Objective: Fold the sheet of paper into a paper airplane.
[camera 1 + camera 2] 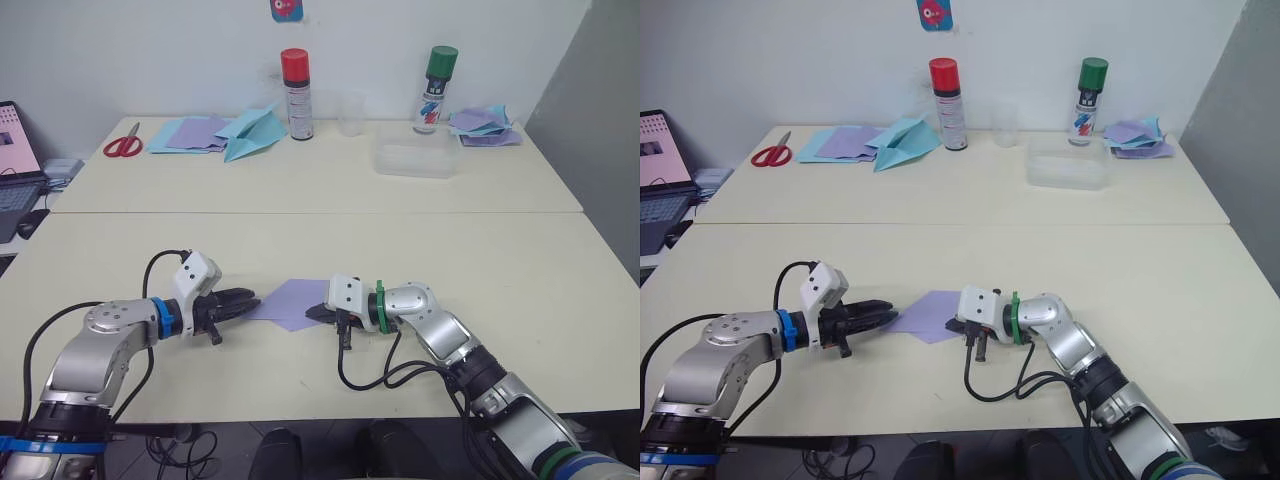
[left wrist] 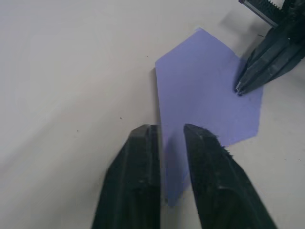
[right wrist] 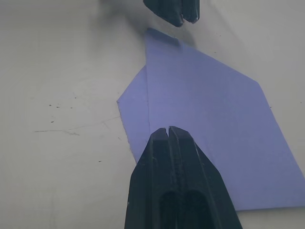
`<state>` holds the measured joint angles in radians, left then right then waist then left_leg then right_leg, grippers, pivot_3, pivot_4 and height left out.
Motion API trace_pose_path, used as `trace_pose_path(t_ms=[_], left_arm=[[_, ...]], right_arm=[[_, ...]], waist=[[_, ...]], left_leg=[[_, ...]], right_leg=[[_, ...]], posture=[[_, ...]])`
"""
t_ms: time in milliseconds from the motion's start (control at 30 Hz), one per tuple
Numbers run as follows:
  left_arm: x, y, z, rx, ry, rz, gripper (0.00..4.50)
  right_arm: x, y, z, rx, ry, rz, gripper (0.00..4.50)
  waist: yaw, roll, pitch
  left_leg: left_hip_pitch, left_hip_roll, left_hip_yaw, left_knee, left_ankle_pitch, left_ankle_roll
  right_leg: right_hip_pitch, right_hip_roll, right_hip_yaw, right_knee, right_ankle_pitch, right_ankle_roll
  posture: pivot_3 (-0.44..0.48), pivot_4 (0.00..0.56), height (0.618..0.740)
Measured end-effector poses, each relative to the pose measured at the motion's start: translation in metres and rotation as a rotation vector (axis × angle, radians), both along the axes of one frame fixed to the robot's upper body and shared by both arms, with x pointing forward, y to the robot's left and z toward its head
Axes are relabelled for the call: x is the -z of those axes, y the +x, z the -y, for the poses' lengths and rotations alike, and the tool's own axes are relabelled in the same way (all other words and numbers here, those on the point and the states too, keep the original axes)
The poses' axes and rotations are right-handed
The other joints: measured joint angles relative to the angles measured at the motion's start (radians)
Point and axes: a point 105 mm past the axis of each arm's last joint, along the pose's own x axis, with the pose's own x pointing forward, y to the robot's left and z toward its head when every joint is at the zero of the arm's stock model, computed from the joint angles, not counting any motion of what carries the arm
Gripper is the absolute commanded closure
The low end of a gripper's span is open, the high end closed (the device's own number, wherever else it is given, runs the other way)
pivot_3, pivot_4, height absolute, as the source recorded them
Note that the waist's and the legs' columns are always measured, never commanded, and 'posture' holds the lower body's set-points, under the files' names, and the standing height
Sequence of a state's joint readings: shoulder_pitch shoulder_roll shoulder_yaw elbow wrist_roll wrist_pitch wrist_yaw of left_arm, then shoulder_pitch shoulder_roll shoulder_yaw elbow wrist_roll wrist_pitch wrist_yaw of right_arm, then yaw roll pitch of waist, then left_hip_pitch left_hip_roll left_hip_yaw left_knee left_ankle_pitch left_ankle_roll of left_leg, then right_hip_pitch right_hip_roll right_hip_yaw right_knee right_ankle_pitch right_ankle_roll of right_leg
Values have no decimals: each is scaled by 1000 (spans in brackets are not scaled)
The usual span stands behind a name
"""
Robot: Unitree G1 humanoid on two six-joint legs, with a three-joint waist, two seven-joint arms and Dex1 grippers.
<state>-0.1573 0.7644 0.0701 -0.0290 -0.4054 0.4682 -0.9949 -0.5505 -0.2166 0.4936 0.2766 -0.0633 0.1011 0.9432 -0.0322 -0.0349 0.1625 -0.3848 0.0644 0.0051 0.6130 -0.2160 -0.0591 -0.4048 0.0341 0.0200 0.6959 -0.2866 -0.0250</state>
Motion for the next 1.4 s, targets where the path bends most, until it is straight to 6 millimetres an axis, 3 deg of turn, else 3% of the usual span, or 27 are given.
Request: trace_pose_path(t_ms=[300,500,600,800,900,1100,1200,1400], left_arm=[[20,-5,8,42,26,-56,4478],[23,1,9,66,93,-27,4478],[23,2,9,77,101,-17,4500],[24,0,10,93,101,-19,4500],[24,0,9,93,102,-18,4500],[25,-3,10,140,146,37,4500],[26,-4,8,197,237,100,4500],[28,-3,5,209,261,135,4500]], right_arm=[[-1,2,0,5,-4,8,4500],[-2,4,-1,25,4,-12,4500],[-8,7,3,55,20,-27,3898],[-39,16,21,172,126,-147,1767],[-50,23,31,273,180,-308,681],[-42,34,43,457,160,-592,681],[-30,33,39,499,147,-723,681],[-32,35,26,513,186,-880,681]], waist=[[0,0,0],[0,1,0],[0,1,0],[0,1,0],[0,1,0],[0,2,0],[0,3,0],[-2,6,-2]], left_leg=[[0,0,0,0,0,0],[1,0,0,0,0,0],[1,0,0,0,0,0],[1,0,0,0,0,0],[1,0,0,0,0,0],[0,0,0,-1,0,0],[1,0,1,-3,0,0],[2,0,1,-3,0,0]], right_leg=[[0,0,0,0,0,0],[1,0,0,0,0,0],[1,0,0,1,0,0],[1,0,0,0,0,0],[0,0,0,0,0,0],[0,-1,0,0,-1,-1],[0,-1,1,-1,-1,-2],[0,0,0,0,-1,-2]], posture=[[0,150,740],[0,150,740],[0,150,740],[0,150,740],[0,150,740],[0,150,740],[0,150,740],[0,150,740]])
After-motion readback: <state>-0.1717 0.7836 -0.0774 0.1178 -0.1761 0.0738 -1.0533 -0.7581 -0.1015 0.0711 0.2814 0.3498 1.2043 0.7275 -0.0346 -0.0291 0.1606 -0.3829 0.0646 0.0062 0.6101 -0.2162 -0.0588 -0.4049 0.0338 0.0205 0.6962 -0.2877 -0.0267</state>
